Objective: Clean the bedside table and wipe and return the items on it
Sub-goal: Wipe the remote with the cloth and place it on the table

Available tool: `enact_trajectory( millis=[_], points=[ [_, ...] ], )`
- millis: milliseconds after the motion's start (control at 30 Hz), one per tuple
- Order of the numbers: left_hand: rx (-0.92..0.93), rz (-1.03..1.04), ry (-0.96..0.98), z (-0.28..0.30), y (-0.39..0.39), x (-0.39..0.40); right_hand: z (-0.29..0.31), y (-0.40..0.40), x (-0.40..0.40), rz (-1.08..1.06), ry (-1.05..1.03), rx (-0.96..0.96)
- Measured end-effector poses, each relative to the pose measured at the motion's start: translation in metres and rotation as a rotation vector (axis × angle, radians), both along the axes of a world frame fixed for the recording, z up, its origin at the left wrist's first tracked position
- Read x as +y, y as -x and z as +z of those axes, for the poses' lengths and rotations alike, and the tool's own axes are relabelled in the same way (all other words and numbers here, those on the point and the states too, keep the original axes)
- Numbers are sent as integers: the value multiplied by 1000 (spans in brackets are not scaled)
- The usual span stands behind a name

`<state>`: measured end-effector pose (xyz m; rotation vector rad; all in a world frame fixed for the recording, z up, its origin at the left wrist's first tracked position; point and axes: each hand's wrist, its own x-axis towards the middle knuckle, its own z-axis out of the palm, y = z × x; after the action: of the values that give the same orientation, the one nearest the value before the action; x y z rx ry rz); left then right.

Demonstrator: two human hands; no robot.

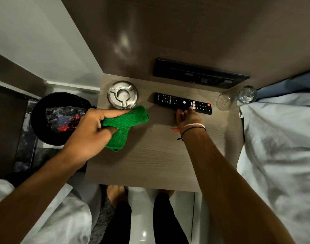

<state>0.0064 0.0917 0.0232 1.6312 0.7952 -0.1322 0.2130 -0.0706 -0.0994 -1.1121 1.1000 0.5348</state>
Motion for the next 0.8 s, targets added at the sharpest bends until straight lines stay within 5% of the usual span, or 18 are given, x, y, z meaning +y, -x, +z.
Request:
enact_trajectory(
  millis=[233, 367, 533, 800],
  points=[
    [-9, 105, 61, -1, -8, -11, 11, 6, -10, 235, -48, 49],
    [-73, 299, 162, 4, -3, -22, 26, 20, -19, 181, 20, -2],
    [-179, 596, 360, 27, 22, -35, 107, 90, -8, 934, -393, -117],
    [-179, 939, 135, 108, 184, -22, 189, 233, 81, 1344, -518, -519]
  ],
)
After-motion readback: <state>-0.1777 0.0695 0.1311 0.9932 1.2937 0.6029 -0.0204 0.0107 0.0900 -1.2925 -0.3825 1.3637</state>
